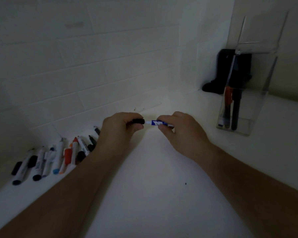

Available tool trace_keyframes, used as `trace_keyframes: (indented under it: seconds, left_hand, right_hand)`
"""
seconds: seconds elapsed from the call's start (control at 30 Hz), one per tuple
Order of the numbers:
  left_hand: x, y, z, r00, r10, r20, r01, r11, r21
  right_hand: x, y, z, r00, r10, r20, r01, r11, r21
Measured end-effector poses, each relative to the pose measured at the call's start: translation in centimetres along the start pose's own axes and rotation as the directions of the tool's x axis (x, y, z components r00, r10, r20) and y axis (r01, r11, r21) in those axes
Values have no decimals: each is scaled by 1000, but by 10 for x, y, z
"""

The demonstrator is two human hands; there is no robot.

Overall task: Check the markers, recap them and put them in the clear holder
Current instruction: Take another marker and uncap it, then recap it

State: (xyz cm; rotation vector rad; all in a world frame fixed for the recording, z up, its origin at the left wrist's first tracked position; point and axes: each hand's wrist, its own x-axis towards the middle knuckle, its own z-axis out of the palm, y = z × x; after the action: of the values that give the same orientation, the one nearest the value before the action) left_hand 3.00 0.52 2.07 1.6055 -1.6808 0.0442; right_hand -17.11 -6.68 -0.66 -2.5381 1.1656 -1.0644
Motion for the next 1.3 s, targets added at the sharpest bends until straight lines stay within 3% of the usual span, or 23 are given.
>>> trace_keyframes:
  seconds: [0.17,0.53,0.9,1.17,1.3]
  left_hand:
    - [-1,5,4,998,63,11,-63,996,70]
    - [-6,10,4,994,96,58,-100,993,65]
    - [-6,11,9,987,156,47,-160,983,93]
    - [-6,2,13,981,184,64,-191,975,112]
    - [-3,4,16,985,165,55,-168,983,68]
  right_hand:
    - [-2,-9,-5,996,-84,-32,77,982,-173]
    - [-3,-14,-12,994,-101,33,105,978,-181]
    - [-8,-5,-7,995,-93,35,95,994,-48]
    - [-5,-2,-8,989,-125,76,131,988,-77]
    - [-6,-6,-7,989,-145,21,146,954,-262]
